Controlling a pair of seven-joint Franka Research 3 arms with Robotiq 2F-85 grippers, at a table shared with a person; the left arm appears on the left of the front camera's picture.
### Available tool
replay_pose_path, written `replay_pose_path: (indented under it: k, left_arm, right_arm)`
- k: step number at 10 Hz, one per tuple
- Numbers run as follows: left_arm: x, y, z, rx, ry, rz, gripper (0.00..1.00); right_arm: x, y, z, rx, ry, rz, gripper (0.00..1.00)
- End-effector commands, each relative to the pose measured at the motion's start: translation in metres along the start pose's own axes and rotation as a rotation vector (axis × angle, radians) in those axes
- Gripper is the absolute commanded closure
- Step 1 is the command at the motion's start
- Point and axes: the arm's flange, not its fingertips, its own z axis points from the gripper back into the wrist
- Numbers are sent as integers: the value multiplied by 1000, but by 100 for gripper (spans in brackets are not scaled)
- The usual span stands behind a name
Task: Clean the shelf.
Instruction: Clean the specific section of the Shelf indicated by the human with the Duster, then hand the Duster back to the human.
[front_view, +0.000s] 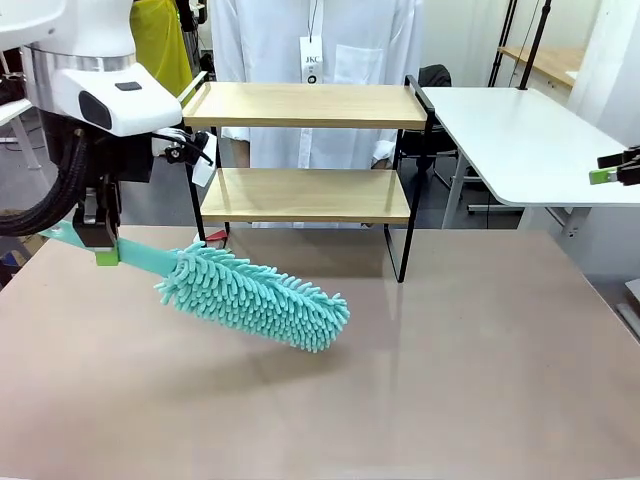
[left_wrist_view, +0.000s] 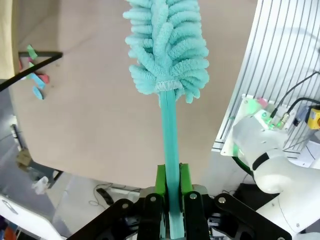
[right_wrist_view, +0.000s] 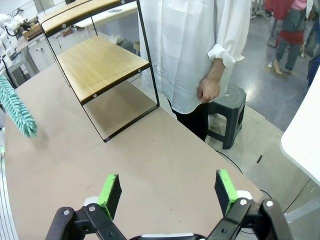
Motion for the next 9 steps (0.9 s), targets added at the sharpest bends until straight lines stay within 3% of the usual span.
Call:
replay_pose_path:
  k: [1,9]
  left_arm:
    - [-2,-1,4,16,-10,10,87]
    - [-2,-1,4,16,-10,10,87]
  right_arm:
    - [2,2,0,1,-2,4,0]
    - [2,2,0,1,-2,4,0]
